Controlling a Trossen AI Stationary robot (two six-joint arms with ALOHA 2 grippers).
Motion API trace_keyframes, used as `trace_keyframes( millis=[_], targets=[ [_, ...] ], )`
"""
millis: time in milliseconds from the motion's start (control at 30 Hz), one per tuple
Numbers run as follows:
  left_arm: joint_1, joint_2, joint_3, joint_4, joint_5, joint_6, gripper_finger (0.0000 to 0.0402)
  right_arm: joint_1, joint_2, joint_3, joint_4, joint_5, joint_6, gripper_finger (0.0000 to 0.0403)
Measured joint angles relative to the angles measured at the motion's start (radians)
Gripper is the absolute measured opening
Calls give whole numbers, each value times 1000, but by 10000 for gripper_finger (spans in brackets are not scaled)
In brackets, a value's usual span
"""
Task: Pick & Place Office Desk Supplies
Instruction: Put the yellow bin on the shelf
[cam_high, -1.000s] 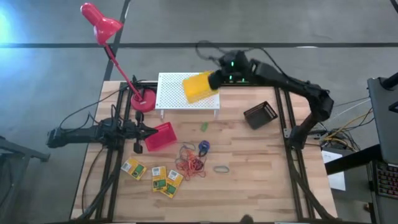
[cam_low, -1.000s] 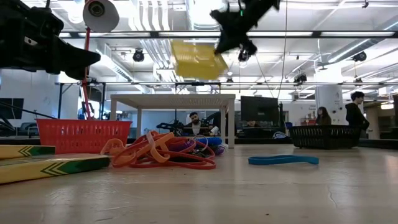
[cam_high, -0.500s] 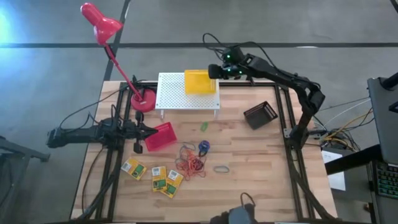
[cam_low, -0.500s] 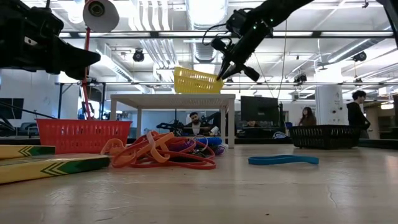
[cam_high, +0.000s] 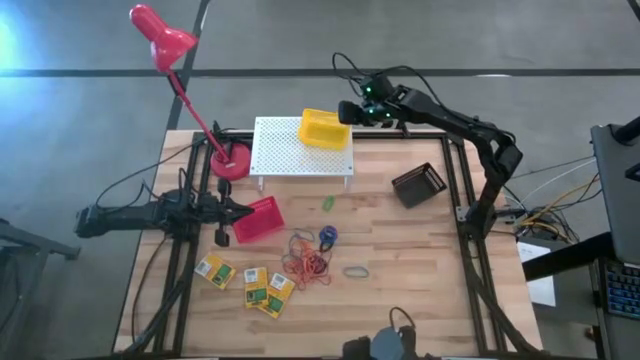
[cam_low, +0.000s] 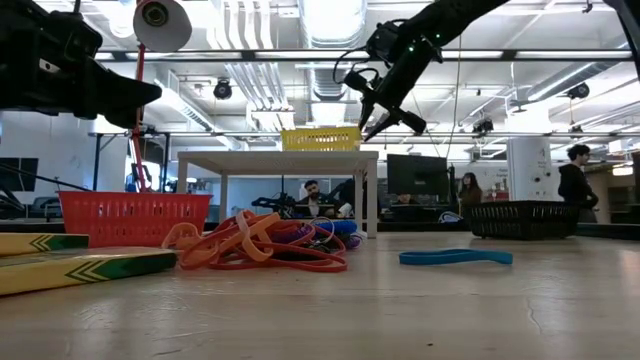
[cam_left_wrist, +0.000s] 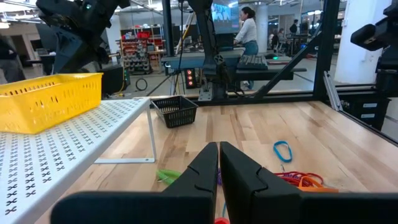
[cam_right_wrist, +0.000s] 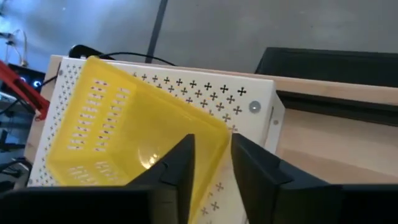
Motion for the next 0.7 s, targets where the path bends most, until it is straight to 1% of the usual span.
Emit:
trace_keyframes(
  millis=[67, 133, 300, 400, 500, 600, 700],
  targets=[
    [0, 0, 0, 0, 0, 0, 23, -1, -6, 0, 13, 9, -25, 126],
    [0, 0, 0, 0, 0, 0, 23, -3, -25, 0, 13, 30, -93, 142],
    [0, 0, 0, 0, 0, 0, 23, -2, -110, 0, -46, 28, -365, 168],
    [0, 0, 0, 0, 0, 0, 23, 63, -154, 0, -82, 25, -573, 175],
    [0, 0, 0, 0, 0, 0, 23, 160, -164, 0, -59, 14, -729, 179],
    [0, 0, 0, 0, 0, 0, 23, 230, -140, -1, -12, 4, -826, 183],
    [0, 0, 0, 0, 0, 0, 23, 244, -94, 5, 0, -24, -885, 185]
  ],
)
